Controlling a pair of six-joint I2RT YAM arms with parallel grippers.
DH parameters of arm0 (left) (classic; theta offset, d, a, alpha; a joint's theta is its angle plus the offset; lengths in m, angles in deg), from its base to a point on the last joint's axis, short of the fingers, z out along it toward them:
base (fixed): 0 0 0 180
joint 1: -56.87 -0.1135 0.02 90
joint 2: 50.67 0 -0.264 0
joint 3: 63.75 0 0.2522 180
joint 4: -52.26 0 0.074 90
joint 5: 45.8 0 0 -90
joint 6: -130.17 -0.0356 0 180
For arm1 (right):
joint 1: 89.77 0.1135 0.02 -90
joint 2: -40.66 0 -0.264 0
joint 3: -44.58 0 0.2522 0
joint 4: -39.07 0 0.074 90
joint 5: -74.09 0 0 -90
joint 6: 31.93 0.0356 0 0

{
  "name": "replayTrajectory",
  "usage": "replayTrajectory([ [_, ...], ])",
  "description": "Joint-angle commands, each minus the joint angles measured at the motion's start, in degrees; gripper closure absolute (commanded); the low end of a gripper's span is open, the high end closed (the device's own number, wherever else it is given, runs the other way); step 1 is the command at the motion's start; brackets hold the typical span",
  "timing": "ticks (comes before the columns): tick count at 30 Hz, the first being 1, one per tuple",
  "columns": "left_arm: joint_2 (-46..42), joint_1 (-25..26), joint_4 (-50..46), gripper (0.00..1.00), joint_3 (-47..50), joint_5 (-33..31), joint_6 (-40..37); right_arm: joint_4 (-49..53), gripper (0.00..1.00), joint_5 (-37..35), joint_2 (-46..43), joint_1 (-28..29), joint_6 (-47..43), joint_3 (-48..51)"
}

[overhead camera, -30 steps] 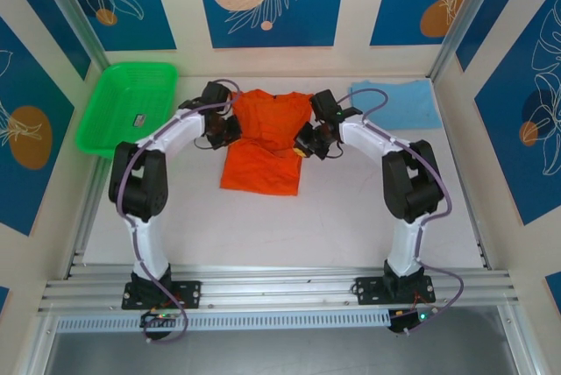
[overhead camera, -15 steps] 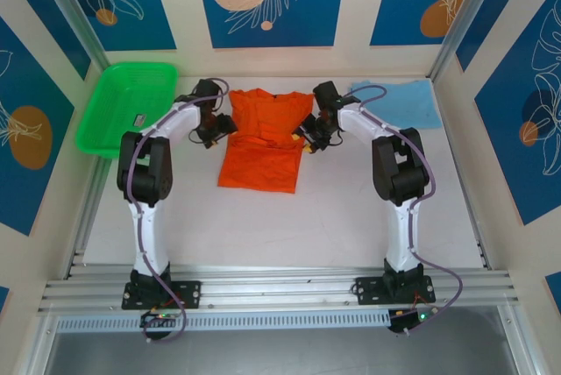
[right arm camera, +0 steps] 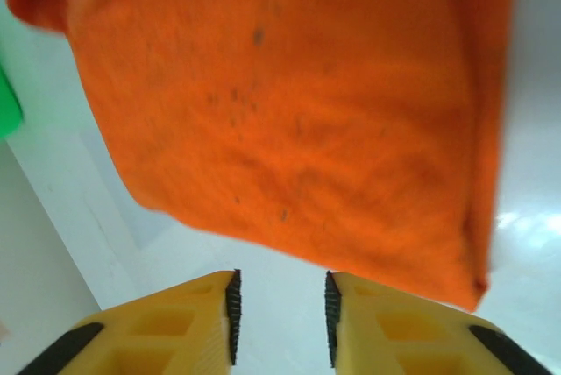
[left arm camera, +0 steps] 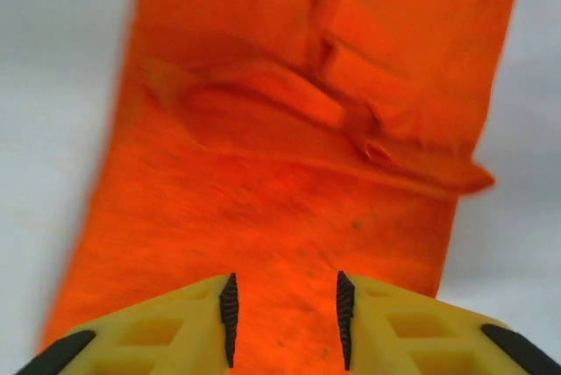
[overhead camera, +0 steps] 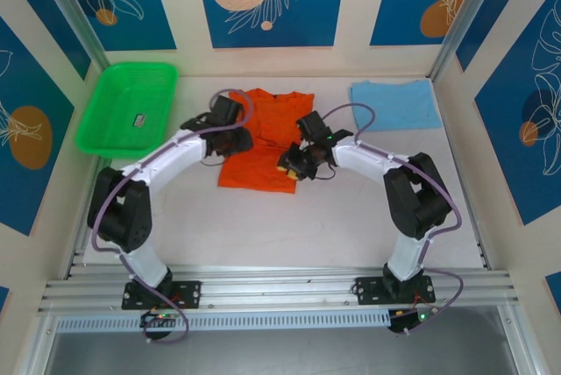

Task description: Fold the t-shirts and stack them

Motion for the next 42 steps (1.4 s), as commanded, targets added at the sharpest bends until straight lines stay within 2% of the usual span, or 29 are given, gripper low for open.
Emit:
replayTrajectory([
  [1,3.9,-0.6,2.5,0.67,3.8,0.4,-2.0,-3.5,0.74,1.3,3.1,0.8,0.0,0.0],
  [4,6.1,-0.7,3.5,0.66,6.0,-1.5,-3.3,-2.6,0.81,1.6,5.8,2.1,0.5,-1.0],
  [8,8.6,-0.8,3.7,0.66,9.4,-0.8,-3.3,-1.9,0.81,0.5,6.2,3.6,1.0,1.3],
  [12,6.3,-0.5,4.9,0.66,15.7,0.0,-1.8,-0.1,0.81,-0.3,5.3,4.8,0.7,3.9],
  [22,-7.9,4.5,5.7,0.66,33.2,-1.2,3.3,-2.1,0.8,-2.5,-2.9,6.9,2.0,15.8],
  [26,-15.5,8.0,3.7,0.66,37.8,-2.4,6.4,0.0,0.79,-4.7,-7.3,9.0,3.5,17.2],
  [30,-24.6,8.1,-3.0,0.58,36.5,-6.4,7.0,1.0,0.75,-7.5,-13.5,11.1,5.7,19.4],
  [34,-29.6,7.9,-9.3,0.47,30.0,-10.3,5.1,2.6,0.69,-9.8,-17.7,11.3,3.4,17.3],
  [39,-27.3,7.1,-12.5,0.42,22.6,-11.5,2.6,7.1,0.64,-9.6,-13.1,10.9,-3.0,7.4],
  [40,-26.9,6.8,-12.9,0.38,22.2,-11.3,2.5,8.1,0.61,-10.1,-12.1,10.8,-3.9,5.8],
  [41,-26.9,6.6,-13.0,0.35,22.3,-11.1,2.7,8.9,0.53,-10.4,-11.3,10.7,-4.2,5.0],
  [42,-27.1,6.4,-12.9,0.33,23.0,-10.5,3.0,9.0,0.51,-10.1,-10.9,10.6,-4.2,4.9],
])
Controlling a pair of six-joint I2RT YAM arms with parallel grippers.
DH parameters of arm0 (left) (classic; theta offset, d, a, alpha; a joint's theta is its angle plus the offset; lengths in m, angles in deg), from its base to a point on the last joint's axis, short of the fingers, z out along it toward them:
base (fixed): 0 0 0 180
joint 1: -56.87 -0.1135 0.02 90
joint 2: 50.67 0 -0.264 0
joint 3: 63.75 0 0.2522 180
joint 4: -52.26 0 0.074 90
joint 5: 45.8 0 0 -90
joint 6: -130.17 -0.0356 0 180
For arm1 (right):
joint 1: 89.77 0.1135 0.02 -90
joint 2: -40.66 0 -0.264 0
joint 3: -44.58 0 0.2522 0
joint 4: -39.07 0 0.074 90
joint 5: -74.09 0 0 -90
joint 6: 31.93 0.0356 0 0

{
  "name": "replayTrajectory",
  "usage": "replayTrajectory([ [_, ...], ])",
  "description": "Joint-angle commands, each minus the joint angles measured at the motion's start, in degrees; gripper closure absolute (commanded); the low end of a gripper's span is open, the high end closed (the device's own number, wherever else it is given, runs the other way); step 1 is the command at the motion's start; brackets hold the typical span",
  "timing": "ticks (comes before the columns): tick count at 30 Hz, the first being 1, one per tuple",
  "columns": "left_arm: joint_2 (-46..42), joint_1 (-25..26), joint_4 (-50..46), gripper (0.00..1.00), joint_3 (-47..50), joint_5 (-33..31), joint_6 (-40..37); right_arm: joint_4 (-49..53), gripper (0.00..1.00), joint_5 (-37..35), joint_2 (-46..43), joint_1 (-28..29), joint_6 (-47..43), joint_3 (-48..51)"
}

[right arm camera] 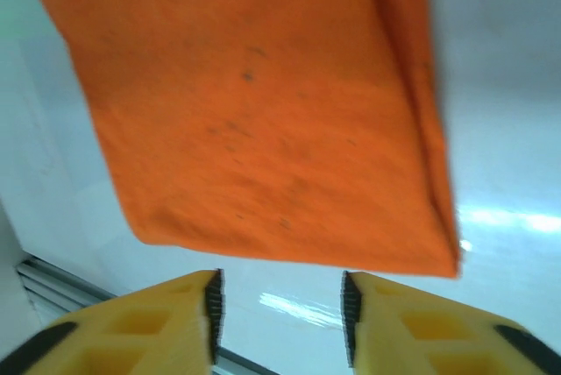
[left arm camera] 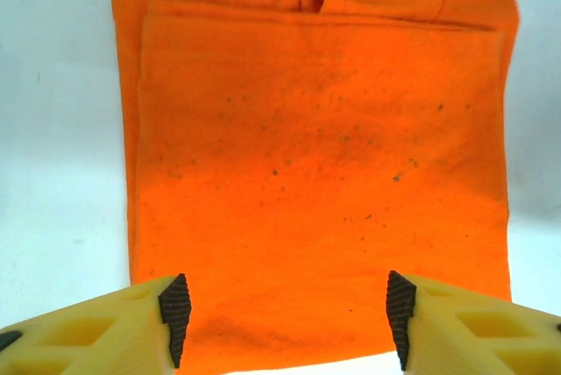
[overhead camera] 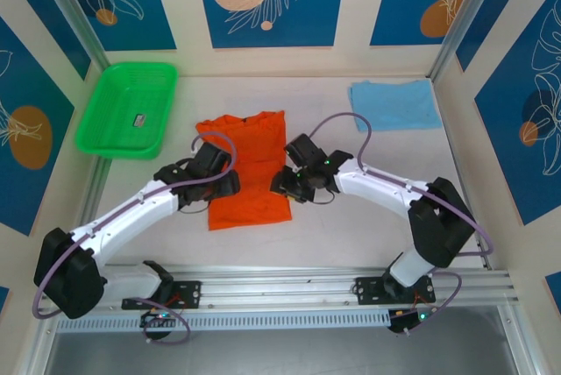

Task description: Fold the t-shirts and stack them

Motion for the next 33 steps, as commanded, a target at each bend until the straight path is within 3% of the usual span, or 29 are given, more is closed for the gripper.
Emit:
replayTrajectory([
  [1,0.4,-0.9,-4.8,0.33,1.1,0.0,-0.1,4.0,0.49,-1.0,1.5,-0.4,-3.1,-1.1],
  [7,-3.7,-1.0,-3.3,0.34,12.0,6.8,3.4,4.5,0.45,-1.0,1.1,0.6,-1.1,4.5],
  [12,-9.0,-1.1,-1.4,0.39,19.6,8.4,7.0,3.2,0.46,-0.5,1.9,1.1,-0.3,7.8],
  [23,-8.0,-3.7,6.3,0.54,24.5,12.6,8.8,-2.2,0.52,0.8,6.1,0.8,-0.9,9.5],
  [30,-4.4,-5.5,9.4,0.65,24.7,14.0,7.9,-3.0,0.62,0.9,7.6,0.3,-1.2,9.3],
  [33,-4.3,-5.6,8.5,0.71,24.9,12.0,7.4,-3.1,0.76,0.7,7.9,0.2,-1.1,9.0],
])
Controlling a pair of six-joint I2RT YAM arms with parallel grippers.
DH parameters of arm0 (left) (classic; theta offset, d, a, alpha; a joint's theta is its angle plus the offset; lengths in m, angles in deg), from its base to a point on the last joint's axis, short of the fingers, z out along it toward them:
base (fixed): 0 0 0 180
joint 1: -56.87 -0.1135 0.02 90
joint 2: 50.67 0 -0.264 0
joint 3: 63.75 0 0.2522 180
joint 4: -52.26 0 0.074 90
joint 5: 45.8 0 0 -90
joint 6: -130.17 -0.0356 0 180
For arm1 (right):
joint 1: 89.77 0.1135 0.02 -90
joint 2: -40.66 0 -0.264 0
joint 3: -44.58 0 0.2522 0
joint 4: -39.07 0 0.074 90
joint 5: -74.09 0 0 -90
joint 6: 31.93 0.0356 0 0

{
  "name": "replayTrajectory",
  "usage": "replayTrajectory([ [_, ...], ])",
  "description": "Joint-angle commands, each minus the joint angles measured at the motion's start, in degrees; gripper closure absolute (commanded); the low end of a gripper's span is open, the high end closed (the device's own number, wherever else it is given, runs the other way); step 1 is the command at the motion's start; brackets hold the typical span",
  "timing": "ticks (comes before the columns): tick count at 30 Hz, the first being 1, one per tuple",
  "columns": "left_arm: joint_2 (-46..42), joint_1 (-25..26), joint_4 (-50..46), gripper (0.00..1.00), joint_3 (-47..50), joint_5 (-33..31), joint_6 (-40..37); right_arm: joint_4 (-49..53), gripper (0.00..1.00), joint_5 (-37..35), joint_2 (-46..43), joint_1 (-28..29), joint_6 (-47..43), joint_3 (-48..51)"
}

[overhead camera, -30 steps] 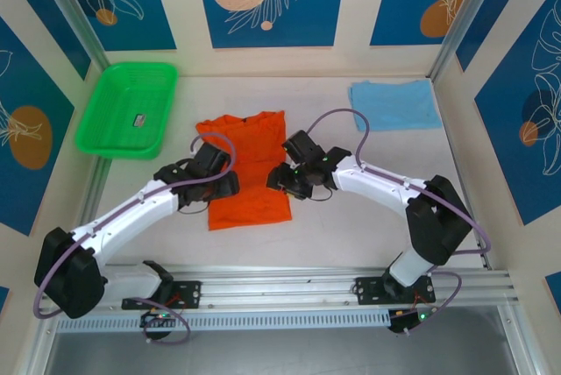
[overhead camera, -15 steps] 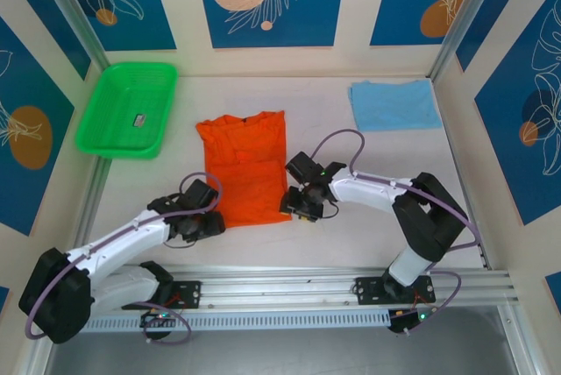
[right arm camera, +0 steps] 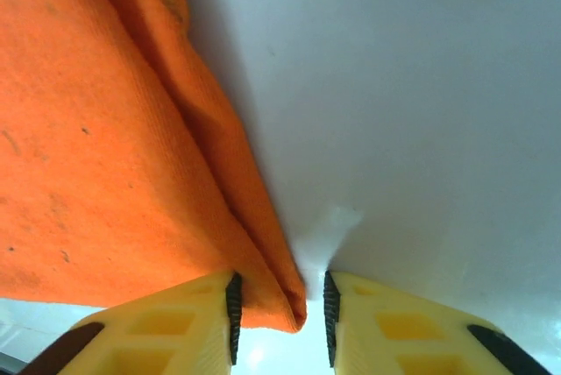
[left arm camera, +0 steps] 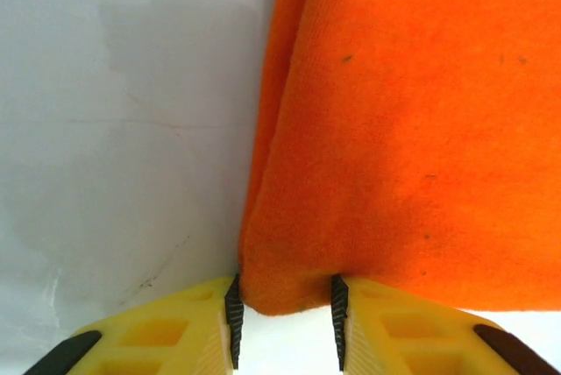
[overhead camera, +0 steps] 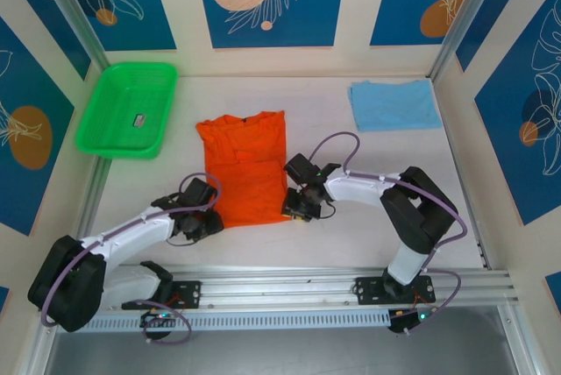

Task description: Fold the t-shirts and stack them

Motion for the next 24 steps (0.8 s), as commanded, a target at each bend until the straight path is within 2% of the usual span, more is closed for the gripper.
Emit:
replayTrajectory([
  [1,0.2,-0.7,0.4,0.75,0.6,-1.1,-1.1,-0.8,0.81,0.5,1.2,-0.2,-0.1,-0.1],
  [7,0.5,-0.7,-0.5,0.98,0.6,-1.9,-2.2,-0.8,0.98,0.9,1.2,-0.2,-0.6,-0.3],
  [8,0.2,-0.7,-1.1,1.0,0.6,-1.9,-2.6,-0.8,1.0,1.0,0.9,-0.2,-0.6,-0.2],
  [15,-5.2,0.1,-6.3,1.0,0.3,-0.1,-4.9,-1.3,1.0,1.4,-3.9,1.5,1.3,4.0],
  [24,-10.0,7.3,-13.3,1.0,-0.7,3.2,-3.7,-2.8,1.0,-0.1,-12.1,7.5,7.2,12.4],
])
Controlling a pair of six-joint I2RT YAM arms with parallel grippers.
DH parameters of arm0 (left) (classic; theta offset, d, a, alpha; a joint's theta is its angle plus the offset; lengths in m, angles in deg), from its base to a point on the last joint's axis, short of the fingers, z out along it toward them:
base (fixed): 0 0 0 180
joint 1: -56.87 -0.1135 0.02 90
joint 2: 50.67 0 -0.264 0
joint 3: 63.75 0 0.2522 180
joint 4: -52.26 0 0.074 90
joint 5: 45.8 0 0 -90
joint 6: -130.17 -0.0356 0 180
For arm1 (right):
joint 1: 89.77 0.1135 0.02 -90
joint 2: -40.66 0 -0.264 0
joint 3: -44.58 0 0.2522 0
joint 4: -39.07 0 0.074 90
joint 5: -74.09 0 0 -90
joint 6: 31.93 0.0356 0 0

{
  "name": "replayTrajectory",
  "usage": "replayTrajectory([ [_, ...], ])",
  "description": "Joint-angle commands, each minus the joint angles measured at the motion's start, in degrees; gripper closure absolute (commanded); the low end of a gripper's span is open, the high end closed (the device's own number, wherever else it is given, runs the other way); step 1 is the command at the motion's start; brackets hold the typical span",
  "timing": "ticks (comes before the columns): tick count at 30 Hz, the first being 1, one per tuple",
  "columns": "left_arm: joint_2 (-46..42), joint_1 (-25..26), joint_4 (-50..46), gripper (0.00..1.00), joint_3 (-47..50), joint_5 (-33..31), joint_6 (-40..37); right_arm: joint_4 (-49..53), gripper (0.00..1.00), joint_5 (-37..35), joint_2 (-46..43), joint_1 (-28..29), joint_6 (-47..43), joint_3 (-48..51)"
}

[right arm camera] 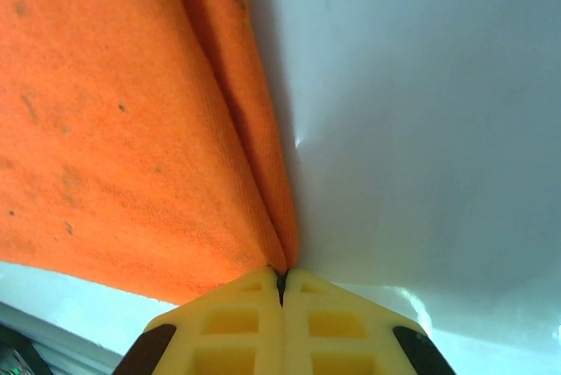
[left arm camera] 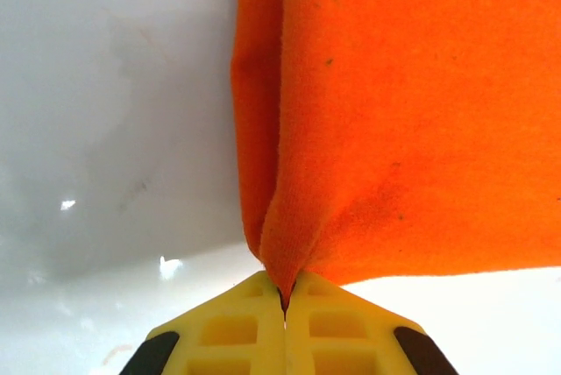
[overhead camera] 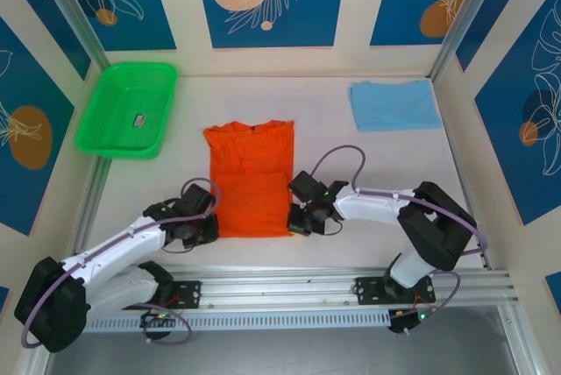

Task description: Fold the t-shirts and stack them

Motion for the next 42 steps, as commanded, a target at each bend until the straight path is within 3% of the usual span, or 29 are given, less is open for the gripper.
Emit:
replayTrajectory([
  [1,-1.5,3.2,-5.6,1.0,-0.8,1.9,0.8,1.1,1.0,-1.3,-4.0,2.6,4.4,2.7],
  [7,-5.0,5.1,-7.5,1.0,-0.9,7.9,2.1,3.5,1.0,-3.3,-10.0,6.9,8.4,4.7],
  [11,-8.5,4.8,-11.1,1.0,-6.5,6.9,1.7,7.5,1.0,-5.7,-14.4,7.5,8.5,2.3],
  [14,-7.3,3.9,-12.9,1.0,-13.0,4.2,0.0,9.7,1.0,-7.5,-17.0,5.8,7.2,-1.3],
  [18,-1.4,-0.9,-11.1,1.0,-20.5,5.2,-3.2,11.5,1.0,-6.3,-16.1,0.5,2.7,-8.0],
  [29,19.1,-20.2,-5.9,1.0,-37.4,11.8,-7.6,12.6,1.0,5.2,3.0,-16.5,-3.8,-28.4],
  [38,40.4,-26.7,-3.9,1.0,-52.8,14.6,-6.2,16.3,1.0,13.0,24.3,-24.8,-3.0,-48.0],
  [42,53.8,-27.8,-7.0,1.0,-66.4,16.3,-6.3,16.6,1.0,15.4,32.1,-27.5,-0.7,-55.5],
])
